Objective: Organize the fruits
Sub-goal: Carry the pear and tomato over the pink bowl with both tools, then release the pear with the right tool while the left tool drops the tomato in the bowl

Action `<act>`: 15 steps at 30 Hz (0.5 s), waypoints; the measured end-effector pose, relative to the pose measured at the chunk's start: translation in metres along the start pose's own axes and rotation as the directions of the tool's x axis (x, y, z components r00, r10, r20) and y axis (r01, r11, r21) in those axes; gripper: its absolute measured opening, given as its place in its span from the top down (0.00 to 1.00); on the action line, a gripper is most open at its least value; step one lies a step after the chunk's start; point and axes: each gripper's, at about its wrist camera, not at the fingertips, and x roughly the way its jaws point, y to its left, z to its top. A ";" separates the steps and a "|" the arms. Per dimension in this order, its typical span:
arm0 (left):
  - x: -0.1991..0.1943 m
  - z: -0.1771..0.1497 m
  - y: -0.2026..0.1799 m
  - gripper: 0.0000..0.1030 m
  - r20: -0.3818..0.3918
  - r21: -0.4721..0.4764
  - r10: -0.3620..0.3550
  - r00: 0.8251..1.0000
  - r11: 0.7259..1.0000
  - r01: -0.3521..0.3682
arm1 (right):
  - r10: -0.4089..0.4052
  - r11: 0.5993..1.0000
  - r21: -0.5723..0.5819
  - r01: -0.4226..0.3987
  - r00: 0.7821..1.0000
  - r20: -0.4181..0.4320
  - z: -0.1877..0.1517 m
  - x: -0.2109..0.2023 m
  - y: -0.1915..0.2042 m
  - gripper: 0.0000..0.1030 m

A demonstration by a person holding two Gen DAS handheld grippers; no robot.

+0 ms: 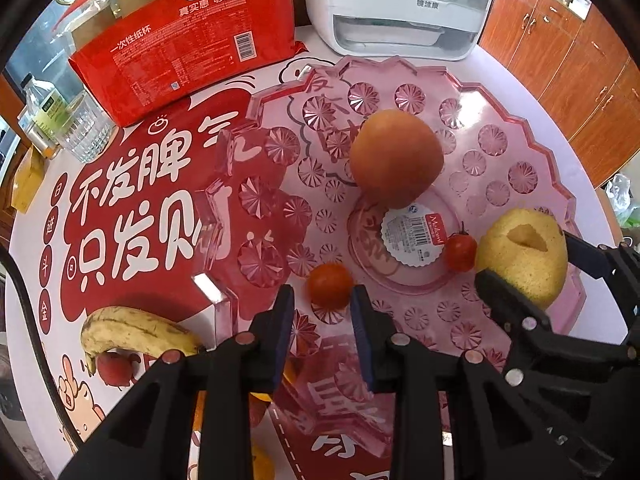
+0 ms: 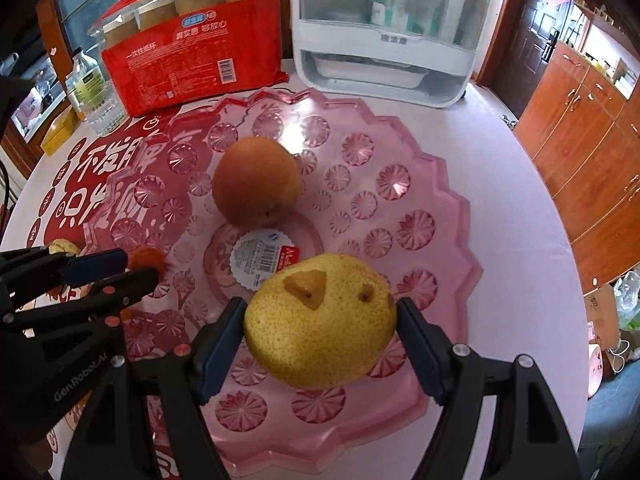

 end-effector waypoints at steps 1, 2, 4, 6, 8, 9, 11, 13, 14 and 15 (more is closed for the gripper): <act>0.000 0.000 -0.001 0.69 0.002 0.002 -0.005 1.000 1.000 0.005 | 0.003 1.000 -0.002 -0.003 1.000 0.002 -0.001 0.000 0.001 0.26; 0.000 0.000 -0.001 0.68 0.002 0.003 -0.001 1.000 1.000 0.001 | 0.005 1.000 -0.003 -0.005 1.000 0.004 -0.001 0.000 0.002 0.26; -0.001 0.001 -0.001 0.67 0.000 0.004 0.000 1.000 1.000 0.000 | 0.008 1.000 0.004 -0.008 1.000 0.010 -0.002 0.000 0.001 0.26; -0.002 0.000 0.000 0.63 0.001 -0.001 -0.007 1.000 1.000 0.007 | 0.016 1.000 0.012 -0.016 1.000 0.009 -0.002 -0.001 -0.001 0.26; -0.004 0.000 0.001 0.59 0.002 -0.008 -0.017 1.000 1.000 0.017 | 0.028 0.999 0.023 -0.028 1.000 0.008 -0.002 -0.001 -0.004 0.26; -0.005 0.000 0.002 0.57 0.002 -0.007 -0.018 1.000 1.000 0.018 | 0.033 0.999 0.028 -0.033 0.999 0.007 -0.002 -0.002 -0.006 0.26; -0.007 0.000 0.001 0.54 0.007 0.000 -0.008 1.000 1.000 0.008 | 0.044 0.998 0.039 -0.044 0.999 0.009 -0.003 -0.003 -0.008 0.26; -0.010 -0.001 0.000 0.50 0.013 0.008 0.004 1.000 1.000 -0.004 | 0.045 0.998 0.044 -0.046 0.999 0.017 -0.003 -0.005 -0.010 0.26; -0.011 0.000 0.000 0.47 0.013 0.010 0.005 1.000 1.000 -0.005 | 0.037 0.998 0.043 -0.039 0.999 0.029 -0.003 -0.007 -0.010 0.26; -0.012 0.000 0.001 0.44 0.015 0.008 0.005 1.000 1.000 -0.006 | 0.026 0.999 0.038 -0.027 0.999 0.042 -0.003 -0.010 -0.010 0.25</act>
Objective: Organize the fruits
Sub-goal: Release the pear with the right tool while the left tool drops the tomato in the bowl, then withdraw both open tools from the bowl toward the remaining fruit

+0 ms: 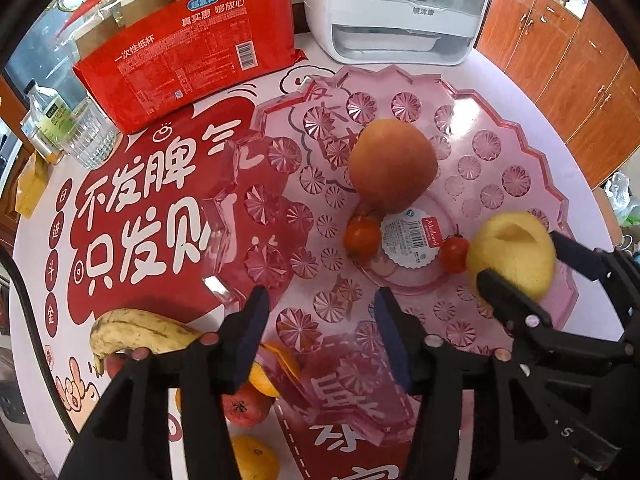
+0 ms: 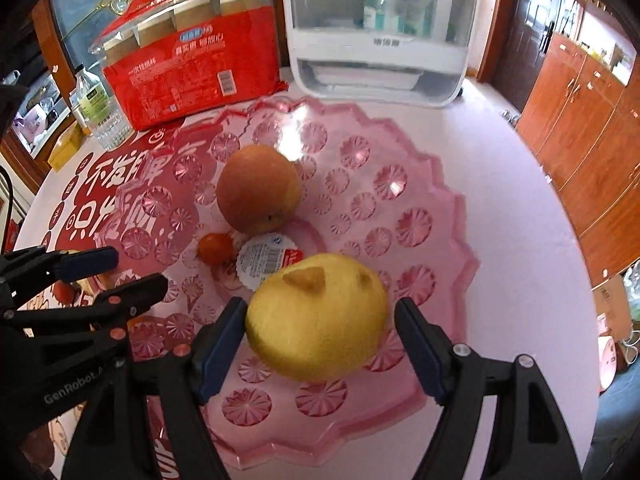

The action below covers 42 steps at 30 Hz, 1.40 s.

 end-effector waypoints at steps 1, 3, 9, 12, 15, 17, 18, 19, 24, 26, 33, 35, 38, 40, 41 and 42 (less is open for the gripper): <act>-0.002 0.000 0.001 0.43 0.003 -0.005 -0.002 1.000 1.000 0.002 | -0.012 1.000 -0.006 0.012 1.000 0.012 0.000 -0.003 0.000 0.25; -0.004 0.001 0.002 0.39 0.007 -0.011 -0.009 1.000 1.000 0.009 | -0.019 1.000 -0.010 0.019 0.999 0.027 0.001 -0.007 -0.001 0.24; -0.009 -0.002 0.004 0.34 0.002 -0.017 -0.040 0.999 0.999 0.040 | -0.014 1.000 0.013 0.013 0.999 0.037 -0.003 -0.015 -0.007 0.24; -0.015 -0.003 0.004 0.16 0.010 -0.019 -0.017 1.000 1.000 0.018 | -0.014 1.000 0.028 0.013 0.999 0.045 -0.005 -0.021 -0.009 0.24; -0.022 -0.003 0.011 0.01 0.025 -0.033 0.026 0.999 0.999 -0.025 | -0.004 0.999 0.045 0.002 0.998 0.059 -0.007 -0.031 -0.012 0.23; -0.027 -0.005 0.017 0.01 0.021 -0.049 -0.009 1.000 0.999 0.010 | -0.004 0.999 0.049 0.001 0.998 0.068 -0.008 -0.038 -0.012 0.22; -0.030 -0.007 0.019 0.01 0.019 -0.057 -0.015 1.000 0.998 0.016 | -0.005 0.999 0.047 0.001 0.997 0.072 -0.009 -0.041 -0.011 0.22; -0.035 -0.009 0.022 0.01 0.021 -0.066 -0.015 1.000 0.998 0.017 | -0.005 0.999 0.043 0.002 0.997 0.078 -0.009 -0.045 -0.011 0.22; -0.059 -0.025 0.032 0.01 0.035 -0.075 -0.011 0.999 0.997 0.014 | 0.009 1.000 0.028 -0.011 0.995 0.099 -0.013 -0.063 -0.003 0.22; -0.070 -0.032 0.037 0.01 0.043 -0.076 -0.008 0.999 0.997 0.011 | 0.019 1.000 0.019 -0.021 0.994 0.107 -0.015 -0.071 0.001 0.22; -0.120 -0.062 0.067 0.01 0.089 -0.102 0.019 0.996 0.995 -0.010 | 0.067 0.998 -0.024 -0.064 0.988 0.140 -0.023 -0.102 0.021 0.22; -0.134 -0.070 0.075 0.01 0.104 -0.109 0.030 0.994 0.994 -0.019 | 0.074 0.997 -0.040 -0.069 0.986 0.150 -0.025 -0.109 0.028 0.22; -0.155 -0.083 0.090 0.01 0.131 -0.121 0.047 0.990 0.992 -0.031 | 0.077 0.995 -0.075 -0.066 0.983 0.166 -0.029 -0.122 0.041 0.22; -0.168 -0.091 0.103 0.01 0.151 -0.132 0.062 0.987 0.990 -0.042 | 0.077 0.994 -0.096 -0.060 0.981 0.181 -0.033 -0.131 0.051 0.22; -0.172 -0.093 0.108 0.01 0.156 -0.138 0.068 0.985 0.989 -0.046 | 0.080 0.993 -0.103 -0.061 0.980 0.185 -0.035 -0.135 0.055 0.22; -0.179 -0.097 0.117 0.01 0.166 -0.149 0.076 0.983 0.987 -0.051 | 0.084 0.992 -0.110 -0.064 0.979 0.187 -0.037 -0.138 0.059 0.22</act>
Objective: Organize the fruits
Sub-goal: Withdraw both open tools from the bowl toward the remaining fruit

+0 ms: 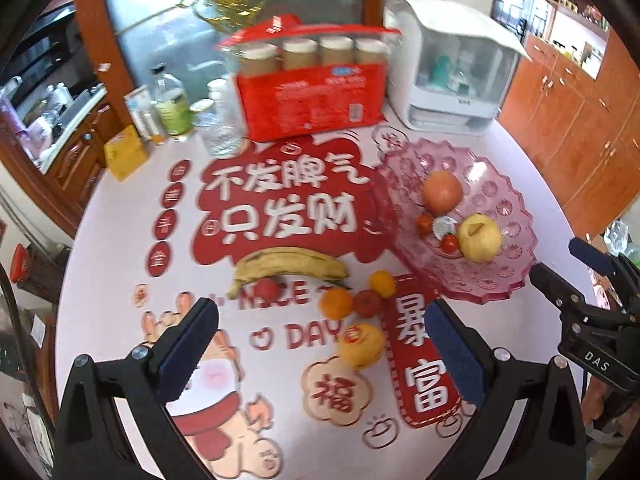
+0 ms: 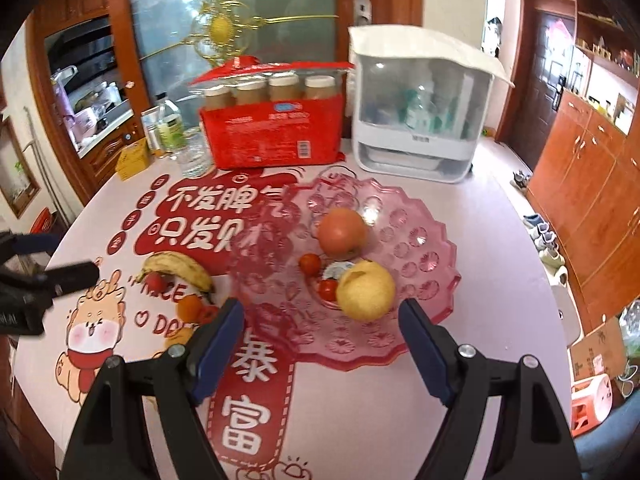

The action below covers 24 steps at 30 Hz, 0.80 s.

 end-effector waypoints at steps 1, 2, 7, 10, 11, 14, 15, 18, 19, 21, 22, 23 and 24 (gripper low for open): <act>-0.005 -0.001 0.007 0.01 0.007 -0.007 0.004 1.000 1.000 -0.004 | 0.004 1.000 -0.005 -0.004 1.000 0.003 -0.001 -0.004 0.005 0.22; -0.010 -0.003 0.016 0.01 0.016 -0.018 0.012 1.000 1.000 -0.011 | 0.008 1.000 -0.010 -0.008 1.000 0.007 -0.002 -0.007 0.011 0.22; -0.022 -0.008 0.052 0.01 0.045 -0.050 0.059 0.997 0.997 -0.057 | 0.033 0.999 -0.040 -0.033 0.999 -0.005 -0.008 -0.013 0.039 0.22; -0.021 -0.011 0.066 0.01 0.038 -0.041 0.063 0.997 0.997 -0.061 | 0.042 0.997 -0.058 -0.044 0.999 -0.020 -0.013 -0.012 0.057 0.22; -0.020 -0.012 0.071 0.01 0.034 -0.035 0.057 0.998 0.998 -0.056 | 0.047 0.997 -0.062 -0.048 0.999 -0.026 -0.015 -0.011 0.063 0.22; -0.017 -0.016 0.082 0.01 0.021 -0.015 0.057 0.998 0.998 -0.056 | 0.068 0.995 -0.068 -0.071 0.997 -0.045 -0.023 -0.007 0.084 0.23; -0.015 -0.017 0.085 0.01 0.017 -0.008 0.053 0.998 0.999 -0.053 | 0.067 0.995 -0.069 -0.070 0.996 -0.051 -0.025 -0.005 0.089 0.23; -0.005 -0.019 0.096 0.01 -0.001 0.014 0.027 1.000 1.000 -0.027 | 0.069 0.995 -0.063 -0.074 0.994 -0.082 -0.033 0.005 0.107 0.23; 0.000 -0.020 0.098 0.01 -0.008 0.025 0.019 1.000 1.000 -0.019 | 0.071 0.995 -0.060 -0.077 0.993 -0.091 -0.036 0.008 0.112 0.23; 0.009 -0.022 0.099 0.01 -0.023 0.047 0.007 1.000 0.999 -0.006 | 0.068 0.996 -0.054 -0.075 0.992 -0.110 -0.041 0.016 0.123 0.23; 0.018 -0.024 0.099 0.01 -0.035 0.060 -0.005 0.999 0.998 0.007 | 0.067 0.996 -0.051 -0.074 0.991 -0.118 -0.044 0.019 0.126 0.23; 0.024 -0.025 0.099 0.01 -0.044 0.066 -0.013 0.999 0.998 0.016 | 0.063 0.996 -0.047 -0.070 0.990 -0.126 -0.046 0.024 0.129 0.23; 0.031 -0.027 0.099 0.02 -0.057 0.071 -0.024 0.998 0.997 0.028 | 0.057 0.997 -0.041 -0.064 0.989 -0.136 -0.048 0.029 0.133 0.23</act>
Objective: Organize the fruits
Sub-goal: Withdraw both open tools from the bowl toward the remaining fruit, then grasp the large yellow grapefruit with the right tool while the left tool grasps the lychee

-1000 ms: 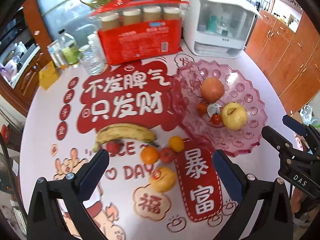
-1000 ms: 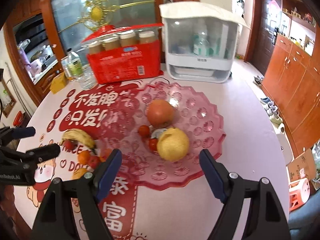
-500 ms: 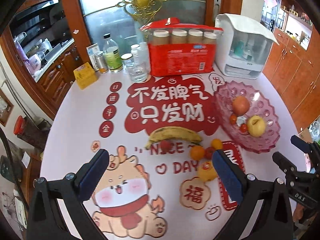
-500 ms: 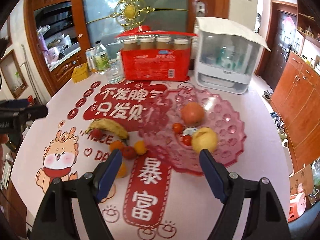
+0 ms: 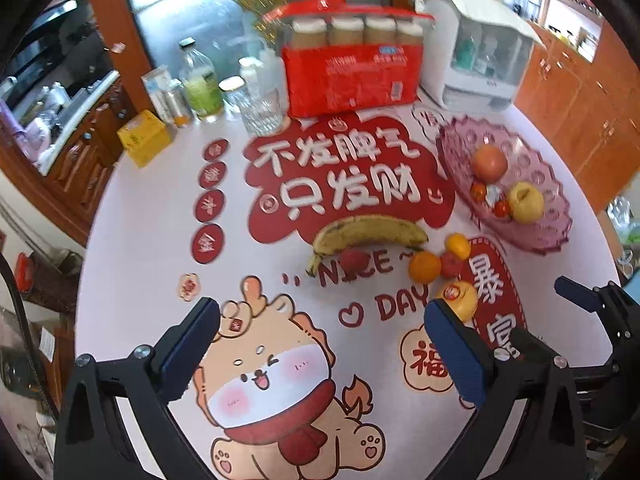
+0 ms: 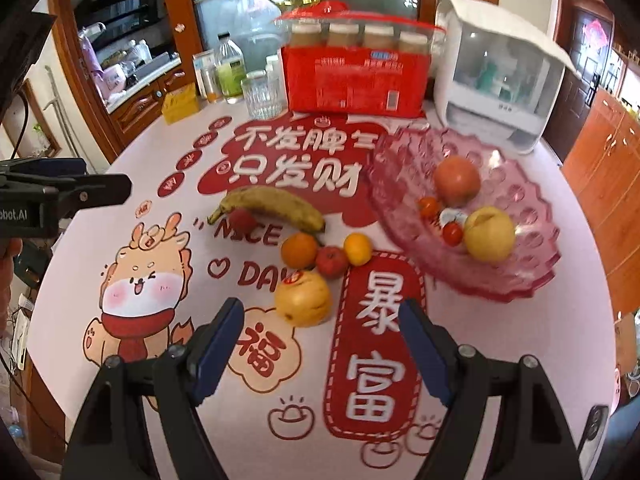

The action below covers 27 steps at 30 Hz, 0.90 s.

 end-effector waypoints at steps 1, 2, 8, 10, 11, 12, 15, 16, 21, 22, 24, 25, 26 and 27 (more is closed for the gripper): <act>0.012 -0.001 0.001 0.04 -0.017 0.004 -0.018 1.000 1.000 0.018 | -0.004 1.000 0.008 0.004 1.000 -0.011 -0.002 0.006 0.003 0.23; 0.018 -0.002 0.001 0.06 -0.027 0.004 -0.026 0.999 1.000 0.026 | -0.007 1.000 0.015 0.007 1.000 -0.022 -0.003 0.011 0.004 0.23; 0.074 -0.003 0.003 0.15 -0.088 -0.065 -0.126 0.988 0.991 0.120 | -0.032 0.999 0.033 0.033 0.999 -0.041 -0.011 0.038 0.014 0.23; 0.091 -0.002 0.004 0.19 -0.105 -0.099 -0.156 0.982 0.984 0.145 | -0.045 0.998 0.038 0.046 0.998 -0.040 -0.012 0.045 0.016 0.23; 0.099 -0.001 0.004 0.22 -0.110 -0.113 -0.166 0.980 0.982 0.154 | -0.048 0.998 0.039 0.050 0.998 -0.043 -0.013 0.049 0.017 0.24; 0.105 0.000 0.004 0.25 -0.112 -0.121 -0.169 0.979 0.980 0.156 | -0.050 0.998 0.040 0.052 0.998 -0.045 -0.014 0.053 0.018 0.25; 0.124 0.002 -0.003 0.29 -0.114 -0.134 -0.160 0.980 0.980 0.145 | -0.058 0.997 0.044 0.061 0.997 -0.049 -0.015 0.064 0.019 0.27; 0.128 0.002 -0.005 0.29 -0.116 -0.132 -0.152 0.982 0.982 0.136 | -0.060 0.997 0.046 0.063 0.997 -0.051 -0.016 0.068 0.019 0.29; 0.150 0.003 -0.012 0.41 -0.137 -0.134 -0.123 0.983 0.985 0.104 | -0.061 0.996 0.055 0.064 0.997 -0.052 -0.016 0.080 0.019 0.32; 0.154 0.003 -0.013 0.42 -0.141 -0.140 -0.126 0.982 0.984 0.106 | -0.059 0.996 0.057 0.062 0.997 -0.049 -0.016 0.081 0.019 0.33; 0.159 0.003 -0.015 0.43 -0.142 -0.148 -0.126 0.982 0.983 0.105 | -0.058 0.996 0.058 0.061 0.997 -0.047 -0.016 0.085 0.018 0.34; 0.162 0.003 -0.016 0.44 -0.140 -0.152 -0.124 0.982 0.983 0.102 | -0.057 0.997 0.057 0.060 0.997 -0.047 -0.016 0.087 0.018 0.36; 0.165 0.003 -0.016 0.44 -0.139 -0.157 -0.124 0.982 0.982 0.102 | -0.058 0.997 0.056 0.061 0.997 -0.047 -0.016 0.089 0.018 0.37; 0.166 0.003 -0.016 0.44 -0.139 -0.162 -0.126 0.982 0.981 0.103 | -0.058 0.997 0.054 0.060 0.997 -0.051 -0.016 0.091 0.017 0.39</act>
